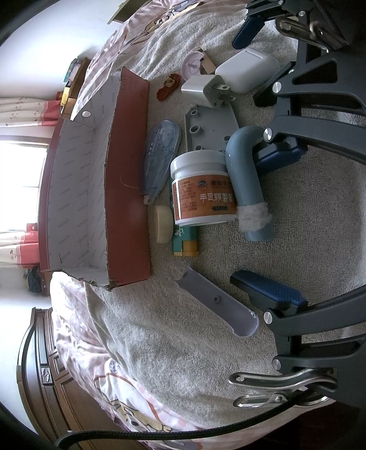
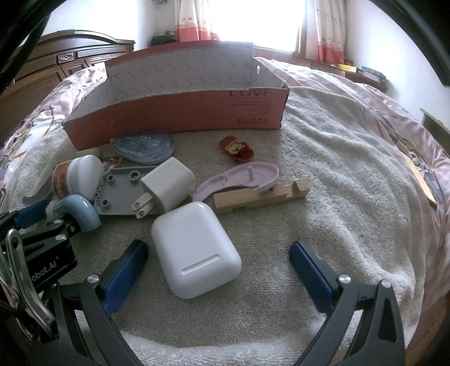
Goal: Organize rigid objects
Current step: 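Close the left tool on the light blue bent pipe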
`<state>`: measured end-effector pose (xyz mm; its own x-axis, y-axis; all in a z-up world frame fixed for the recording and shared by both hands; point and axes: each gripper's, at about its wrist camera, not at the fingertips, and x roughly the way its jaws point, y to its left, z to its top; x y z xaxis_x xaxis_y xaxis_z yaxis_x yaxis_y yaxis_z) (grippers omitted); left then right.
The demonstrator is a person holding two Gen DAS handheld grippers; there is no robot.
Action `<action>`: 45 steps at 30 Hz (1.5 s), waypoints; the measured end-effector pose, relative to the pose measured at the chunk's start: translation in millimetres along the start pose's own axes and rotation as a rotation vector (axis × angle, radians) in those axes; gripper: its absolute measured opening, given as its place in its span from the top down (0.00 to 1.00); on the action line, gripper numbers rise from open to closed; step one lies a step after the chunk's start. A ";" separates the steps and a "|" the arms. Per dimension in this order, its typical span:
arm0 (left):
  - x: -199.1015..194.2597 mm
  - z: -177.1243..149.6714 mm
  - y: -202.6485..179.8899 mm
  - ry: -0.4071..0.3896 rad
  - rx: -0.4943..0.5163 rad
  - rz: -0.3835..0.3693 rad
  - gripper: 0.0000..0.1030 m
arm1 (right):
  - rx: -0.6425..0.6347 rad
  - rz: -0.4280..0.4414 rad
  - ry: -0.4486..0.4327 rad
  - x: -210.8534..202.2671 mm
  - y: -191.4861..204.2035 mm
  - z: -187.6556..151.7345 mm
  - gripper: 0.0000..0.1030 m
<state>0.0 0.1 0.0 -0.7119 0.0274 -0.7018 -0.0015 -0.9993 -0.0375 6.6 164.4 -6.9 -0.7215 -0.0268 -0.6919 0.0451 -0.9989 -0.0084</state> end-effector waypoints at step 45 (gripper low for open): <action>-26.3 -0.1 24.2 0.031 -0.031 -0.082 0.35 | -0.016 0.045 0.021 -5.5 -5.0 -6.9 0.00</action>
<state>18.8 -24.8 17.5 -0.6880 0.1099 -0.7174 -0.0364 -0.9925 -0.1171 15.2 169.8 -8.0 -0.7039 -0.0705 -0.7068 0.0880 -0.9961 0.0117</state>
